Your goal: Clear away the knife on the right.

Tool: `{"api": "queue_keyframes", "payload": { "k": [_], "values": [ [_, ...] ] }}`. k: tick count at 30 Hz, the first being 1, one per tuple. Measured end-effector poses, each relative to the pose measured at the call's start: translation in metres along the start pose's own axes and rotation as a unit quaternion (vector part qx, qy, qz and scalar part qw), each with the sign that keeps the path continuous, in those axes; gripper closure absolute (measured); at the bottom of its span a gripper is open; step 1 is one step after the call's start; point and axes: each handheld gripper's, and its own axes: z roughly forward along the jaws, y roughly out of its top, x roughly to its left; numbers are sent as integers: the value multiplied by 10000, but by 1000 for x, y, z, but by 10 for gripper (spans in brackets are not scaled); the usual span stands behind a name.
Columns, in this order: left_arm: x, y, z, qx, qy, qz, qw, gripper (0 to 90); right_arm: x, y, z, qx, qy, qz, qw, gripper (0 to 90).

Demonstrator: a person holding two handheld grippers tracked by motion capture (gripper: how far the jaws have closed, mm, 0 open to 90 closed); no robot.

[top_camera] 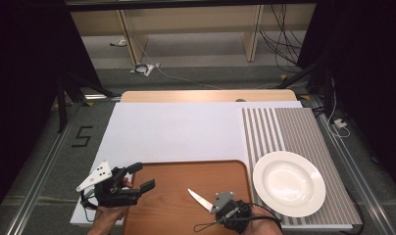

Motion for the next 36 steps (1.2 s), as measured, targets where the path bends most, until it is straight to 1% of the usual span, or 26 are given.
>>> {"api": "queue_keyframes", "payload": {
  "k": [8, 11, 12, 17, 20, 21, 24, 25, 28, 36],
  "values": [
    [0, 0, 0, 1, 2, -7, 10000, 170, -7, -4, -1, 101, -178, 80, 9998, 900],
    [0, 0, -1, -8, 6, -7, 10000, 170, -9, -6, -1, 148, -307, 95, 9994, 900],
    [0, 0, -1, -9, 5, -4, 10000, 170, -11, -6, -1, 163, -322, 84, 9993, 900],
    [0, 0, -1, -14, 5, 3, 10000, 170, -16, -10, -3, 195, -421, 183, 9988, 900],
    [0, 0, -1, -21, 5, 1, 10000, 170, -19, -12, -3, 221, -487, 176, 9984, 900],
    [0, 0, -1, -23, 7, 7, 10000, 170, -19, -13, -4, 220, -489, 221, 9983, 900],
    [0, 1, -1, -28, 7, 9, 10000, 170, -22, -15, -5, 246, -562, 257, 9978, 900],
    [1, 1, -1, -27, 7, 4, 10000, 170, -22, -16, -5, 251, -562, 297, 9977, 900],
    [1, 1, -1, -27, 7, 9, 10000, 170, -24, -19, -7, 253, -596, 295, 9975, 900],
    [0, 1, -1, -23, 1, 5, 10000, 170, -27, -26, -10, 288, -657, 404, 9966, 900]
  ]
}}
